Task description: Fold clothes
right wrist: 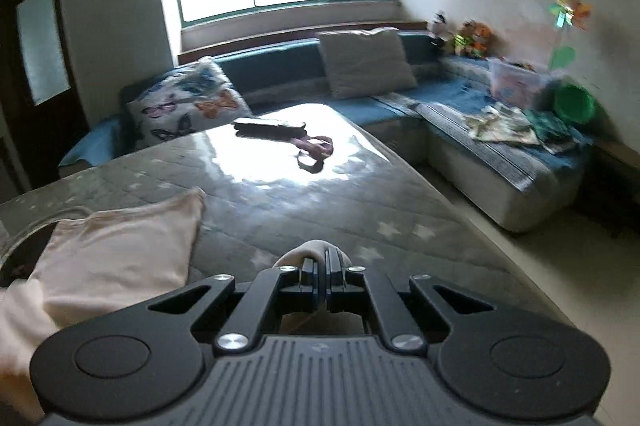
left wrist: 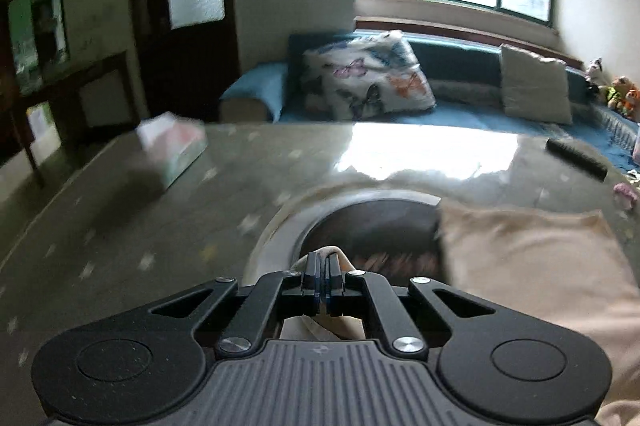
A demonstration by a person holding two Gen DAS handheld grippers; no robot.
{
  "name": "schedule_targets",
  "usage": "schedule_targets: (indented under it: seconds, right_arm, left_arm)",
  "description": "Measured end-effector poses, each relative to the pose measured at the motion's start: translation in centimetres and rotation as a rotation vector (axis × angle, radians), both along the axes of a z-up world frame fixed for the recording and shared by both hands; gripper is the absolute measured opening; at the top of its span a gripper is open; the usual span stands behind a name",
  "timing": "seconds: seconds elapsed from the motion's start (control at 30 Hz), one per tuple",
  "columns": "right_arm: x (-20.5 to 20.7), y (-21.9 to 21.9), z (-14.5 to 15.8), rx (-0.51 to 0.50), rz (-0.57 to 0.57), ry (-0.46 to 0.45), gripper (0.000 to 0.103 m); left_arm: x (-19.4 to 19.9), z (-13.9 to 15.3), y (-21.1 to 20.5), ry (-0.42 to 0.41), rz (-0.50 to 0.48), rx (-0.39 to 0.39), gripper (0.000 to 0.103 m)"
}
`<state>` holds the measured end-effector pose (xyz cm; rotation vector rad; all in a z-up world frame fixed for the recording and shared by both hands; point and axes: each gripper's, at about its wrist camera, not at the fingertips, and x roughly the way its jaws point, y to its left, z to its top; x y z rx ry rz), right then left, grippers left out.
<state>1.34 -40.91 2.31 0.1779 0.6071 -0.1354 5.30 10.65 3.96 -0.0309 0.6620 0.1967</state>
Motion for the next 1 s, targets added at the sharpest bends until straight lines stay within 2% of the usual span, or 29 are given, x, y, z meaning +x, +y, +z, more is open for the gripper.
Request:
schedule_targets:
  seconds: [0.1, 0.17, 0.23, 0.27, 0.43, 0.6, 0.73, 0.8, 0.87, 0.93, 1.0]
  right_arm:
    - [-0.5, -1.1, -1.4, 0.023, -0.025, 0.052, 0.011]
    - [-0.8, -1.6, -2.1, 0.022, -0.039, 0.081, 0.028]
    - [-1.0, -2.2, -2.6, 0.024, -0.055, 0.098, 0.034]
    - [-1.2, -2.5, -2.8, 0.022, -0.069, 0.106, 0.042]
    - [-1.1, -3.3, -3.7, -0.006, -0.124, 0.122, 0.056]
    - [-0.4, -0.6, -4.4, -0.142, -0.045, 0.132, 0.059]
    - [0.8, 0.5, -4.4, -0.157, -0.006, 0.123, 0.063]
    - [1.0, 0.1, -4.0, -0.141, -0.035, 0.094, 0.063]
    - [1.0, -0.4, -3.5, -0.122, -0.069, 0.064, 0.064]
    - [0.7, -1.8, -3.1, -0.040, -0.125, 0.035, 0.070]
    - [0.2, -3.6, -3.1, 0.067, -0.176, 0.034, 0.071]
  left_arm:
    - [-1.6, -1.5, 1.6, 0.053, 0.023, -0.006, 0.002]
    - [-2.2, -2.3, 2.3, 0.080, 0.035, -0.016, 0.003]
    - [-2.7, -2.8, 3.0, 0.097, 0.040, -0.026, 0.003]
    - [-2.8, -3.0, 3.0, 0.101, 0.041, -0.029, 0.003]
    - [-2.8, -3.4, 2.9, 0.118, 0.042, -0.028, 0.004]
    - [-2.4, -3.7, 2.2, 0.121, 0.026, 0.015, 0.007]
    - [-2.3, -4.1, 2.3, 0.138, 0.035, 0.025, 0.008]
    - [-2.3, -4.3, 2.5, 0.145, 0.046, 0.028, 0.010]
    - [-2.4, -4.5, 2.8, 0.150, 0.064, 0.026, 0.019]
    - [-2.4, -4.7, 3.2, 0.156, 0.076, 0.024, 0.021]
    - [-2.5, -4.9, 3.4, 0.162, 0.085, 0.021, 0.024]
